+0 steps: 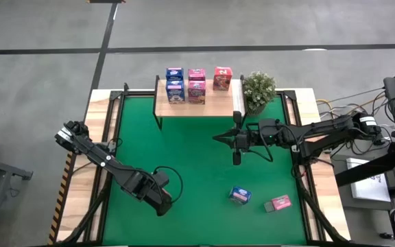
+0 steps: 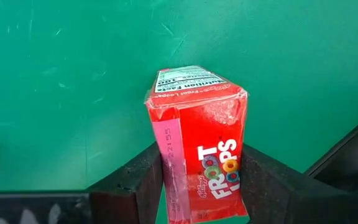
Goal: Stack cereal on shelf
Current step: Put the bottom right red cereal box on the shelf aligned with the red cereal box
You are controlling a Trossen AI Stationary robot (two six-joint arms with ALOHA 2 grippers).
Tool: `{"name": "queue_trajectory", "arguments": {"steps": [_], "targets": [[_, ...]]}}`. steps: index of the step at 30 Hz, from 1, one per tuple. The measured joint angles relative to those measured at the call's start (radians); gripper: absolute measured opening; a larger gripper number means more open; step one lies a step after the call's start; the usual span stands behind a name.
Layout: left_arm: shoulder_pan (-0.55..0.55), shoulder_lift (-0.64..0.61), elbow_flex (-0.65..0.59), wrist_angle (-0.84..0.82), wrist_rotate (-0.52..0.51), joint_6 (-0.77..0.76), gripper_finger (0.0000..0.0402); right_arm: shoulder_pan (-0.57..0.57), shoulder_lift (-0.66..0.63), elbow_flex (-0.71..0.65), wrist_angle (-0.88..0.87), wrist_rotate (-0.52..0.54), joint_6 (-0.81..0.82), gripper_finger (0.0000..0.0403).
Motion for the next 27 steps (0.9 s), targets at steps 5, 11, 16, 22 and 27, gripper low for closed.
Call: {"name": "queue_trajectory", "arguments": {"steps": [5,11,16,22,27], "targets": [[0.016,-0.001,0.036,-0.063,0.001,0.059,0.0166,0.0,0.0,0.0,-0.013,0.0,0.0,0.0009],[0.046,-0.003,0.116,-0.081,-0.083,0.231,0.0166,0.0,0.0,0.0,-0.013,0.0,0.0,0.0009],[0.099,-0.003,0.206,-0.082,-0.139,0.436,0.0166,0.0,0.0,0.0,-0.015,0.0,0.0,0.0009],[0.184,-0.004,0.282,-0.084,-0.156,0.635,0.0166,0.0,-0.004,0.0,-0.047,0.001,0.002,0.0009],[0.249,-0.004,0.313,-0.09,-0.169,0.803,0.0166,0.0,-0.031,-0.001,-0.093,0.001,0.025,0.0009]]}}
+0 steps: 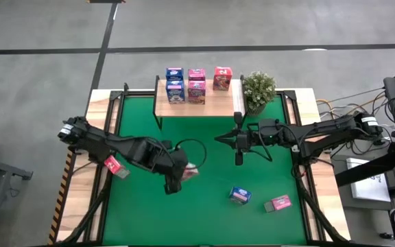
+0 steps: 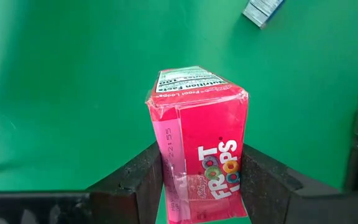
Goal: Stack cereal on shelf
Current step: Put the bottom right red cereal box on the shelf aligned with the red cereal box
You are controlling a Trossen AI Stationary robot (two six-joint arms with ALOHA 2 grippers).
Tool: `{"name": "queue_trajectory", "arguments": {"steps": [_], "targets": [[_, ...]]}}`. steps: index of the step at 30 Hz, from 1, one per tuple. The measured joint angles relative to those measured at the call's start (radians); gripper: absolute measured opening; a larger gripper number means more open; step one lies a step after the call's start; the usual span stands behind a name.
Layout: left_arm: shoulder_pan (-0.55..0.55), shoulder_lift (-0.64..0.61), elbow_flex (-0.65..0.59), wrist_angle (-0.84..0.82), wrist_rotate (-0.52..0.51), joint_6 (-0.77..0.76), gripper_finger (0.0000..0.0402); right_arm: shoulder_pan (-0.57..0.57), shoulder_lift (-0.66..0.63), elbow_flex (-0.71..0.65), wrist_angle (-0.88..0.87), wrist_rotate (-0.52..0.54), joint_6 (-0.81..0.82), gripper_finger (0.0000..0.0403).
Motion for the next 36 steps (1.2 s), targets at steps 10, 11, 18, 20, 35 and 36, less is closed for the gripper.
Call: {"name": "queue_trajectory", "arguments": {"steps": [10,11,18,20,35,36], "targets": [[0.118,0.0,0.006,0.002,-0.025,0.19,0.0166,0.0,-0.11,-0.048,-0.088,0.0,0.046,0.0009],[0.128,0.0,0.006,0.003,-0.024,0.204,0.0166,0.0,-0.124,-0.058,-0.088,0.0,0.046,0.0009],[0.23,-0.002,0.006,0.056,-0.016,0.34,0.0166,0.0,-0.214,-0.111,-0.085,0.0,0.072,0.0009],[0.268,-0.002,0.006,0.088,0.017,0.384,0.0166,0.0,-0.225,-0.117,-0.084,0.0,0.073,0.0009],[0.453,0.195,0.541,0.009,0.057,0.702,0.0166,0.0,-0.228,-0.121,-0.086,0.0,0.063,0.0009],[0.461,0.219,0.581,-0.007,0.057,0.722,0.0166,0.0,-0.229,-0.122,-0.09,0.0,0.063,0.0009]]}}
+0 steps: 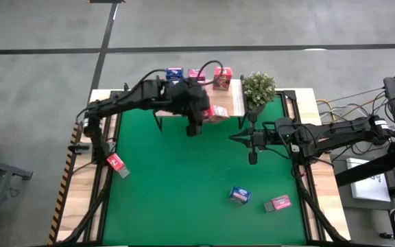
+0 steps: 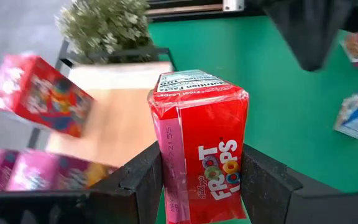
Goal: Stack cereal on shelf
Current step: Put the bottom right red cereal box on the shelf aligned with the red cereal box
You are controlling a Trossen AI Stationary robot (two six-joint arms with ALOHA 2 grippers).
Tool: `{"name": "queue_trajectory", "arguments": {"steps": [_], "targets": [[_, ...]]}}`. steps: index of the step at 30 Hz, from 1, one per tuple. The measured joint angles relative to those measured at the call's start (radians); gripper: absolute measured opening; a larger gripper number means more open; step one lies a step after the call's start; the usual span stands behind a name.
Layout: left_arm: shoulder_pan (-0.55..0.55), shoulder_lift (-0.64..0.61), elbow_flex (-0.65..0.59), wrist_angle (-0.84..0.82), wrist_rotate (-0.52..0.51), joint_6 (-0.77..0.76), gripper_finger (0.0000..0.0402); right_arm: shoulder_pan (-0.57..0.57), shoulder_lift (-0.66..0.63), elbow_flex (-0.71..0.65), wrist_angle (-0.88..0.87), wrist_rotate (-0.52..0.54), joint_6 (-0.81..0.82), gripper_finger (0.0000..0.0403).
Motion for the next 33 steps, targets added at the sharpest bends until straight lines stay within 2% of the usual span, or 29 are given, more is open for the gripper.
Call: {"name": "queue_trajectory", "arguments": {"steps": [4,5,13,19,33], "targets": [[0.029,0.097,0.138,-0.07,-0.002,0.066,0.0166,0.0,-0.002,0.0,-0.018,0.0,-0.002,0.0009],[0.034,0.109,0.141,-0.072,-0.003,0.077,0.0166,0.0,-0.002,0.0,-0.018,0.0,-0.002,0.0009],[0.09,0.109,0.041,0.019,-0.004,0.116,0.0166,0.0,-0.007,-0.002,-0.017,0.0,-0.001,0.0009],[0.115,0.11,0.028,0.117,-0.005,0.138,0.0166,0.0,-0.006,-0.002,-0.017,0.0,-0.002,0.0009],[0.16,0.114,-0.059,0.187,-0.001,0.138,0.0166,0.0,-0.007,-0.002,-0.017,0.0,-0.001,0.0009]]}}
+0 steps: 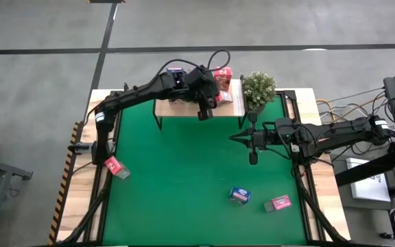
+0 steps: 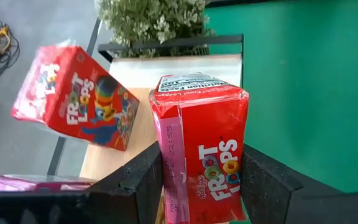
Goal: Stack cereal on shelf
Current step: Put the bottom right red cereal box on the shelf aligned with the red cereal box
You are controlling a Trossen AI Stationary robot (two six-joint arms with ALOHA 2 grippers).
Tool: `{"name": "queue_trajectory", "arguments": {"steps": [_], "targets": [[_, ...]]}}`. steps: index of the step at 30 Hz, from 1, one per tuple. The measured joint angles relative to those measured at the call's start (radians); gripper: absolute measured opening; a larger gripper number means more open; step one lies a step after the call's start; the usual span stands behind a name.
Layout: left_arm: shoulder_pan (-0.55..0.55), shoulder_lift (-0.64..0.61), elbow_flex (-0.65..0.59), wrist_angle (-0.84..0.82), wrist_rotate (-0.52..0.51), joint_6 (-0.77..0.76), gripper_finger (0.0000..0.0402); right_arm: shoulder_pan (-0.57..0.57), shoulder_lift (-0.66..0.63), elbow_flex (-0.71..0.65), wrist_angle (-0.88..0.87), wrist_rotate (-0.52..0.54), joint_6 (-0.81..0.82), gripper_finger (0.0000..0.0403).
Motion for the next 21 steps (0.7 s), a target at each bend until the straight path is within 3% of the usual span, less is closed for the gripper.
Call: {"name": "queue_trajectory", "arguments": {"steps": [21], "targets": [[0.004,0.005,-0.044,0.072,0.0,0.023,0.0174,0.0,0.0,0.0,0.0,0.0,-0.002,0.0009]]}}
